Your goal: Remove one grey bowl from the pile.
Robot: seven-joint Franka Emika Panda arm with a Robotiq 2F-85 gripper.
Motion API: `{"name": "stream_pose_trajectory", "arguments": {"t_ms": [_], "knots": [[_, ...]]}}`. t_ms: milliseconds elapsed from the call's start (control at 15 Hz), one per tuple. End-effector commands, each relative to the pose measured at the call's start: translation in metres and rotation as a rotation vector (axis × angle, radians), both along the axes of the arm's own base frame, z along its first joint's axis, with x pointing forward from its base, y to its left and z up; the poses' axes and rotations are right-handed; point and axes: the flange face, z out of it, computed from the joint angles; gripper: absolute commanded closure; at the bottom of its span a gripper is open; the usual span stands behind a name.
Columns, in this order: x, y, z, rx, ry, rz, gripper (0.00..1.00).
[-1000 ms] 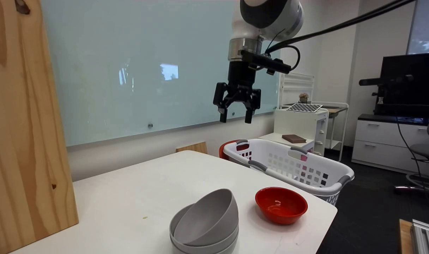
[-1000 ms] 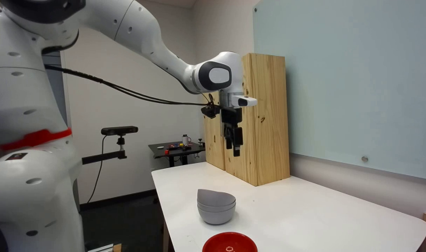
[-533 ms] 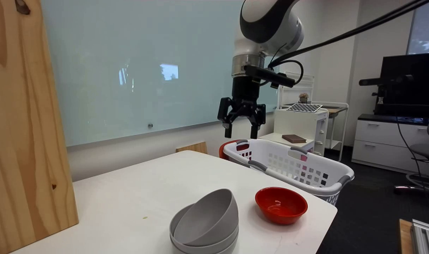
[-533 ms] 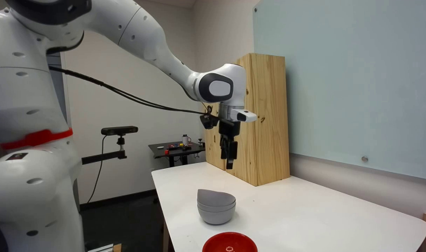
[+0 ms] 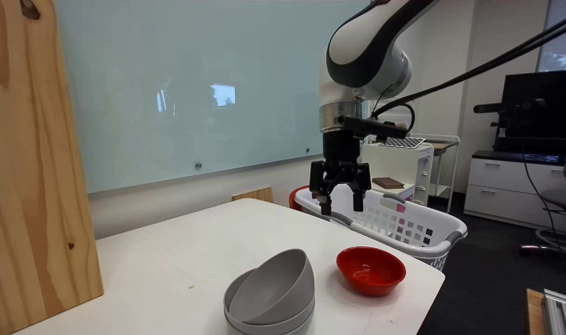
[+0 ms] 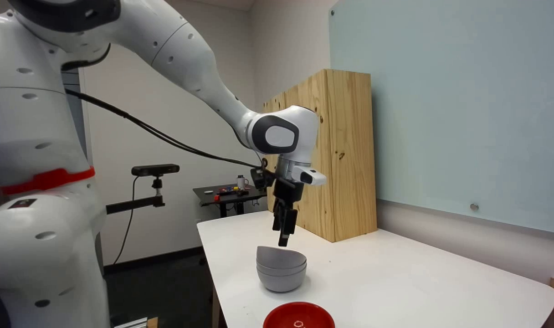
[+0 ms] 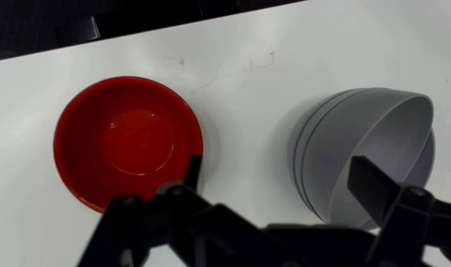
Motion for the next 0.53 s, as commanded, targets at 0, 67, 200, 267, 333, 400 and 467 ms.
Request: {"name": "stream_pose_trajectory", "arguments": {"t_ms": [0,67,200,267,333,400,467], "knots": [[0.008,0.025,-0.011,0.029,-0.056,0.061,0.00],[0.014,0.035,-0.012,0.025,-0.095,0.071,0.00],[0.021,0.053,-0.020,0.029,-0.149,0.086,0.00],[0.023,0.061,-0.025,0.039,-0.164,0.088,0.00],[0.024,0.068,-0.029,0.047,-0.178,0.087,0.00],[0.025,0.073,-0.034,0.054,-0.188,0.080,0.00],[0.027,0.079,-0.040,0.059,-0.194,0.070,0.00]]}}
